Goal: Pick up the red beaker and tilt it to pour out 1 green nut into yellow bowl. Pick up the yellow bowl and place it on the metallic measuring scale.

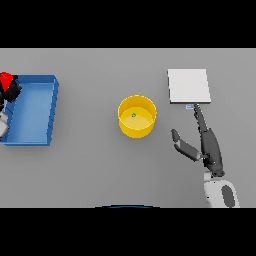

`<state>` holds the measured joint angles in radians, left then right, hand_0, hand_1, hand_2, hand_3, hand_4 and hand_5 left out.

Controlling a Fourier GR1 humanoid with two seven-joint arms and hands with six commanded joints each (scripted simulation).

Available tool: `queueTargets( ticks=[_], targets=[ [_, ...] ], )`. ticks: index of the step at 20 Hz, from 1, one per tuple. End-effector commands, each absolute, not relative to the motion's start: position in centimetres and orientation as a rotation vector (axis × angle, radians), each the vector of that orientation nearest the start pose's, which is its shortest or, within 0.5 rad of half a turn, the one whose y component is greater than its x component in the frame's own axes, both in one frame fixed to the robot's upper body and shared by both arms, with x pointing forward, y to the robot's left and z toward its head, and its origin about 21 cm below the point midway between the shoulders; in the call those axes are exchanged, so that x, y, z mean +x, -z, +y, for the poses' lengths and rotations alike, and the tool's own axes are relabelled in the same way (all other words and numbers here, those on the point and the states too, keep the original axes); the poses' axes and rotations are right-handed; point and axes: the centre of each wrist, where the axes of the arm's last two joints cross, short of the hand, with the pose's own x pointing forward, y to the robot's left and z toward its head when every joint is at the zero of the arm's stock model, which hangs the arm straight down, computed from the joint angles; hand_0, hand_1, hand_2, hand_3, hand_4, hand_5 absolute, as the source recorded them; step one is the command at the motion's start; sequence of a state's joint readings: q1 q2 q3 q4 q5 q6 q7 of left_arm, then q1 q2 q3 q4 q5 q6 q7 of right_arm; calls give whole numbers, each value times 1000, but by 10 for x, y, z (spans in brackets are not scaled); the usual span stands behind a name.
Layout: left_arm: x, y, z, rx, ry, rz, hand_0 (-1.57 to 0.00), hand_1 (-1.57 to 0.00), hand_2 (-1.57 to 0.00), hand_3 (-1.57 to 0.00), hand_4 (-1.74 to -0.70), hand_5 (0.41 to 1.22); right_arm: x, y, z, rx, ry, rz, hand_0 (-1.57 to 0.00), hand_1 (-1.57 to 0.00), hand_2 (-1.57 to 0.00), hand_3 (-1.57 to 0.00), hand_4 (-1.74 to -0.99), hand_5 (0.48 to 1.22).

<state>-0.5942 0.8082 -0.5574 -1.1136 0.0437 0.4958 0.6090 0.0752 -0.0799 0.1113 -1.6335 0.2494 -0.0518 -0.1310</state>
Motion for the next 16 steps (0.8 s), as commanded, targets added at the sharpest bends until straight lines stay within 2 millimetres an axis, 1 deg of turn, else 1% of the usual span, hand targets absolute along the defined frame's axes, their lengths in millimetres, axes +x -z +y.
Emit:
queueTargets(
  ticks=[1,2,3,4,5,6,7,9,10,11,13,14,16],
  targets=[
    [358,-93,325,975,342,-1063,-1571,-1571,-1571,-1555,-1667,908,225,0,-229,-211,-308,-1727,1,1,1,1,-1202,667],
    [357,-92,325,969,362,-1051,-1571,-1571,-1571,-1503,-1530,865,225,-1,-230,-213,-304,-1725,1,1,1,1,-1197,664],
    [356,-93,325,963,380,-1047,-1564,-1449,-1432,-1362,-1374,830,225,0,-229,-213,-303,-1723,1,1,1,1,-1192,663],
    [352,-96,326,900,432,-1033,-1457,-1180,-1187,-1129,-1229,803,224,1,-226,-200,-300,-1718,1,1,1,1,-1188,663],
    [350,-98,326,857,462,-1001,-1166,-944,-959,-903,-1120,778,224,0,-228,-204,-295,-1719,1,1,1,1,-1187,664],
    [348,-102,327,827,504,-981,-932,-755,-767,-722,-1034,758,223,-1,-227,-209,-295,-1725,1,1,1,1,-1185,665],
    [345,-106,327,805,532,-972,-746,-604,-613,-577,-968,740,222,-1,-225,-211,-293,-1725,1,1,1,1,-1181,665],
    [344,-110,328,779,569,-958,-477,-386,-392,-369,-878,710,222,-1,-225,-224,-301,-1706,1,1,1,1,-1184,667],
    [344,-107,330,766,569,-949,-381,-309,-313,-295,-851,698,223,-1,-221,-209,-296,-1703,1,1,1,1,-1187,667],
    [343,-108,332,753,564,-946,-305,-247,-251,-236,-831,688,221,0,-223,-210,-303,-1705,1,1,1,1,-1189,666],
    [345,-108,330,749,563,-969,-195,-158,-160,-151,-802,679,219,1,-223,-209,-310,-1696,1,1,1,1,-1188,668],
    [345,-109,330,749,558,-986,-156,-126,-128,-120,-797,678,225,-3,-220,-207,-298,-1686,1,1,1,1,-1187,663],
    [345,-111,330,755,544,-1019,-99,-80,-81,-77,-785,674,227,-4,-218,-232,-321,-1683,1,1,1,1,-1192,660]
  ],
)
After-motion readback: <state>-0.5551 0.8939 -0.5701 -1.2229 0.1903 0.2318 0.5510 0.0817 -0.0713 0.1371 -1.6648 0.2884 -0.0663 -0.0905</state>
